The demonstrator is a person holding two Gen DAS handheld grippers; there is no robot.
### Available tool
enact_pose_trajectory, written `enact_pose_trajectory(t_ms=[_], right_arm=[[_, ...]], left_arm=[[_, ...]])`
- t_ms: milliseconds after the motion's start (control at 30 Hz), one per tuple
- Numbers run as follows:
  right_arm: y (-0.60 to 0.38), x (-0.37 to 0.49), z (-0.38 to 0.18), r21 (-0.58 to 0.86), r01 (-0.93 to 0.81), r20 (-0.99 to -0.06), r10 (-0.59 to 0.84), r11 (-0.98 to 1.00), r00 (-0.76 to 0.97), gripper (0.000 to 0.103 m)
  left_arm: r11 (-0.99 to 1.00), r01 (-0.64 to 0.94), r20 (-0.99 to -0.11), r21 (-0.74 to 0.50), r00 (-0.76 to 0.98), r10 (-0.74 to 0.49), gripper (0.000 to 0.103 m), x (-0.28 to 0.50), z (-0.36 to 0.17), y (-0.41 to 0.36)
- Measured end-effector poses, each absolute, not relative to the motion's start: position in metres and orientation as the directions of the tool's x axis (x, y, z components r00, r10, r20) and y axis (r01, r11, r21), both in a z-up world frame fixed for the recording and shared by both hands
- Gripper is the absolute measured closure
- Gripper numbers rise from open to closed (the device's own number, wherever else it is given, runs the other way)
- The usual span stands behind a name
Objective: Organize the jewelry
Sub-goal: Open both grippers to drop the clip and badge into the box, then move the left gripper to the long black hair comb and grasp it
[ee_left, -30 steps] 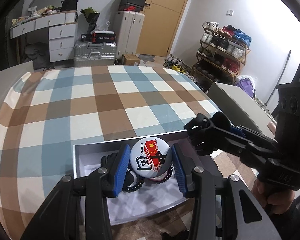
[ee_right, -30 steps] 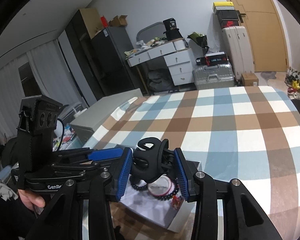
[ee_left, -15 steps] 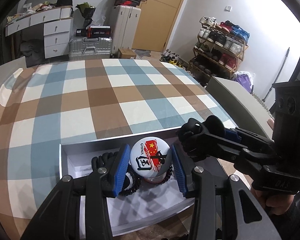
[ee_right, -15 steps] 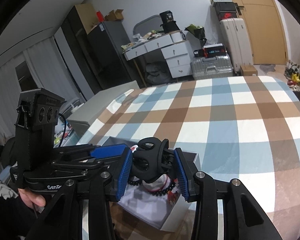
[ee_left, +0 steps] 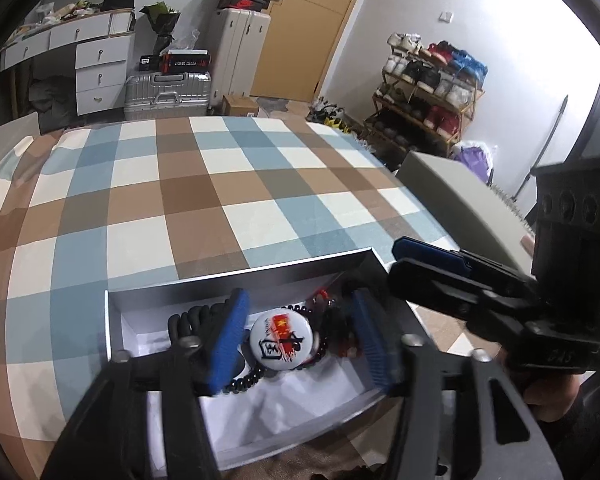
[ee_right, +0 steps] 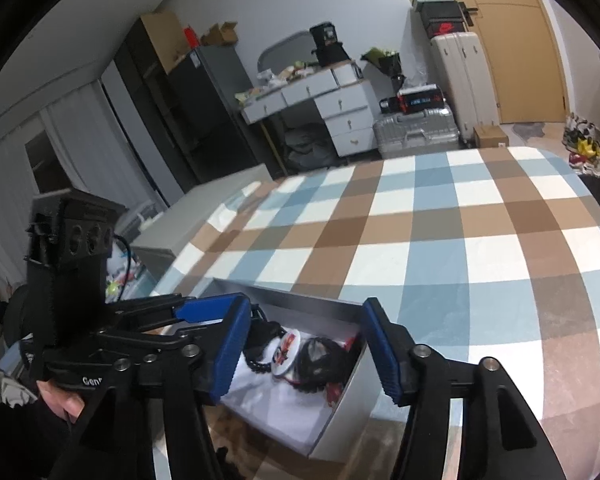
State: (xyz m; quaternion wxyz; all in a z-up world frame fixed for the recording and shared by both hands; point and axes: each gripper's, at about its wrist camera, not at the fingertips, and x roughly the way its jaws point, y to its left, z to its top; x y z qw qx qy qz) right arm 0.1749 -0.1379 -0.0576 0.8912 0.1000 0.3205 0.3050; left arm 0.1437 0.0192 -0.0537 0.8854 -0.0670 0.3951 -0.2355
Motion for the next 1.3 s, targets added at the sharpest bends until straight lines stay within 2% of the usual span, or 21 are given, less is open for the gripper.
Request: enact_pose_trajectory(t_ms=[333,400,600,767,833,1033,1133,1233,1300], right_arm=[[-0.150,0.146,-0.034,0.350,-0.477,-0.453,0.591,0.806,0.667,0.031],[-0.150,0.140,-0.031,0.336,-0.474,-0.448,0.581,0.814,0.680,0.024],[-0.152,0.122,-0.024,0.306,-0.465,-0.437,0.556,0.831,0.707,0.015],[-0.153,0.106,-0.021,0.294,-0.461,-0.430,0.547,0.837,0.718,0.010],[-0.154,0.101,-0.020,0.289,-0.464,-0.427,0.547,0.837,0.720,0.009],[-0.155,0.083,-0.021,0.274,-0.458,-0.427,0.534,0.846,0.730,0.008],[-0.160,0.075,-0.024,0.287,-0.442,-0.427,0.527,0.850,0.735,0.006],[-0.166,0.063,-0.026,0.291,-0.416,-0.427,0.506,0.861,0.749,0.003],[-0.170,0.058,-0.029,0.291,-0.409,-0.431,0.500,0.865,0.751,0.002]], left_arm=[[0.928,0.311,-0.636,-0.206,0.679,-0.368,0.033,0.121,-0.035,0.023],[0.933,0.303,-0.633,-0.193,0.688,-0.355,0.033,0.117,-0.034,0.023],[0.946,0.271,-0.630,-0.179,0.707,-0.322,0.032,0.102,-0.033,0.026],[0.952,0.245,-0.630,-0.181,0.715,-0.304,0.031,0.093,-0.031,0.029],[0.956,0.234,-0.630,-0.176,0.720,-0.292,0.021,0.088,-0.030,0.030],[0.964,0.227,-0.625,-0.141,0.735,-0.265,0.018,0.073,-0.028,0.030],[0.945,0.291,-0.630,-0.152,0.708,-0.319,0.011,0.064,-0.033,0.025],[0.923,0.339,-0.632,-0.183,0.678,-0.375,0.010,0.056,-0.041,0.021],[0.906,0.368,-0.655,-0.209,0.636,-0.409,0.003,0.054,-0.049,0.017]])
